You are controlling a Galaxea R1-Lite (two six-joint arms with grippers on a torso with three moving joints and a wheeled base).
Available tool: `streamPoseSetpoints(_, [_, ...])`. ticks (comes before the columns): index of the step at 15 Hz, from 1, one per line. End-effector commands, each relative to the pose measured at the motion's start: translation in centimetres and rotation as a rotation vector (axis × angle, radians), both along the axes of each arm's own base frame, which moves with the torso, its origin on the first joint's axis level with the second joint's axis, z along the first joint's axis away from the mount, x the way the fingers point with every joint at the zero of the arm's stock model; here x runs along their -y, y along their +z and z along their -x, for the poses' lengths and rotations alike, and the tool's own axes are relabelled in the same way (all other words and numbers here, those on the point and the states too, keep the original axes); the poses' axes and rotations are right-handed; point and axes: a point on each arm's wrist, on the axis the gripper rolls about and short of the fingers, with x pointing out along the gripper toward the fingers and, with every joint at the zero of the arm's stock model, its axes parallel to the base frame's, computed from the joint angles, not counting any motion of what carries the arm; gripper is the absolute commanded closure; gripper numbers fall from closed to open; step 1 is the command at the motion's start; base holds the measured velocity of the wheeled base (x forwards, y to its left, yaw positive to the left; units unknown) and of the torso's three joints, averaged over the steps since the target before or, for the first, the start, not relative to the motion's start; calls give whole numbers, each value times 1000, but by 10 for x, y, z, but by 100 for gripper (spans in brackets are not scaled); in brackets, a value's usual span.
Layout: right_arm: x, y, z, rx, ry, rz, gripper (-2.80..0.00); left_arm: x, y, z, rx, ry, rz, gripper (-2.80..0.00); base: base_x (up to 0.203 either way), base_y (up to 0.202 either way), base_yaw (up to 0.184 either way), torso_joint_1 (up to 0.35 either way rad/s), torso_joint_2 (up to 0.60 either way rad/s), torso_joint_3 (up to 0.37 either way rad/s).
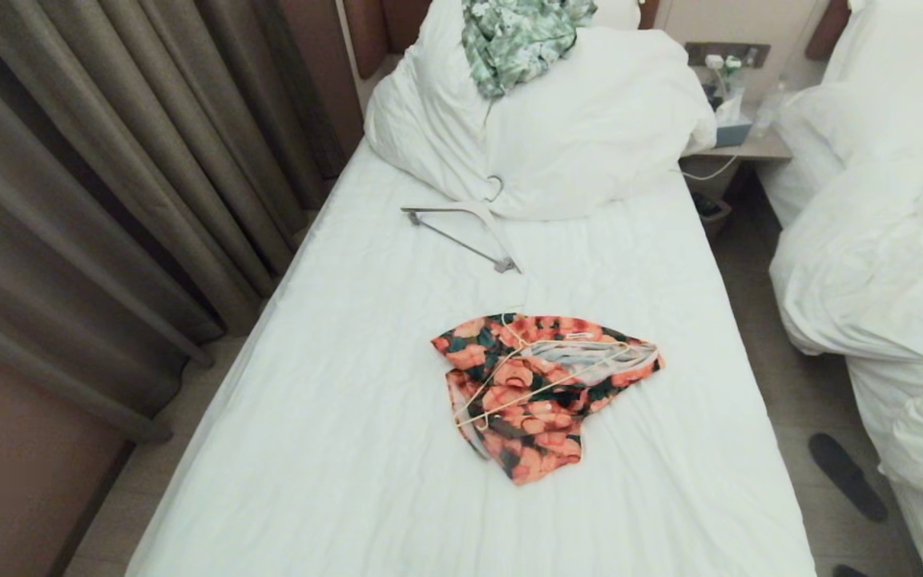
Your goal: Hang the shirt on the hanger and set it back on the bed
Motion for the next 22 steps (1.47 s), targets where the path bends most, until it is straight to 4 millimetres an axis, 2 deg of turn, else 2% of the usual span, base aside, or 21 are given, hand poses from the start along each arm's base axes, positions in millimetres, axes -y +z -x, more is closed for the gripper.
streamPoseSetpoints(1, [17, 5, 38, 76, -76, -22, 0, 0, -31, -4, -59, -19, -5, 0, 0, 0, 0, 0, 0, 0])
streamPoseSetpoints(5, [29, -4, 80, 45, -260, -10, 0, 1, -65, -18, -178, -36, -95, 0, 0, 0, 0, 0, 0, 0])
streamPoseSetpoints(7, [30, -11, 102, 89, -281, -17, 0, 1, -65, -18, -174, -46, -92, 0, 0, 0, 0, 0, 0, 0])
streamPoseSetpoints(11, [29, -34, 131, 132, -210, -31, 0, 3, -75, -21, -200, -140, -87, 0, 0, 0, 0, 0, 0, 0])
streamPoseSetpoints(14, [24, -57, 147, 223, 9, -76, 0, 3, -75, -21, -200, -140, -89, 0, 0, 0, 0, 0, 0, 0])
streamPoseSetpoints(16, [20, -80, 146, 205, 201, -104, 0, 3, -75, -21, -200, -139, -87, 0, 0, 0, 0, 0, 0, 0])
streamPoseSetpoints(19, [17, -105, 129, 174, 317, -107, 0, 3, -75, -21, -200, -139, -87, 0, 0, 0, 0, 0, 0, 0])
streamPoseSetpoints(22, [16, -120, 115, 244, 360, 44, 0, 3, -75, -21, -200, -139, -87, 0, 0, 0, 0, 0, 0, 0])
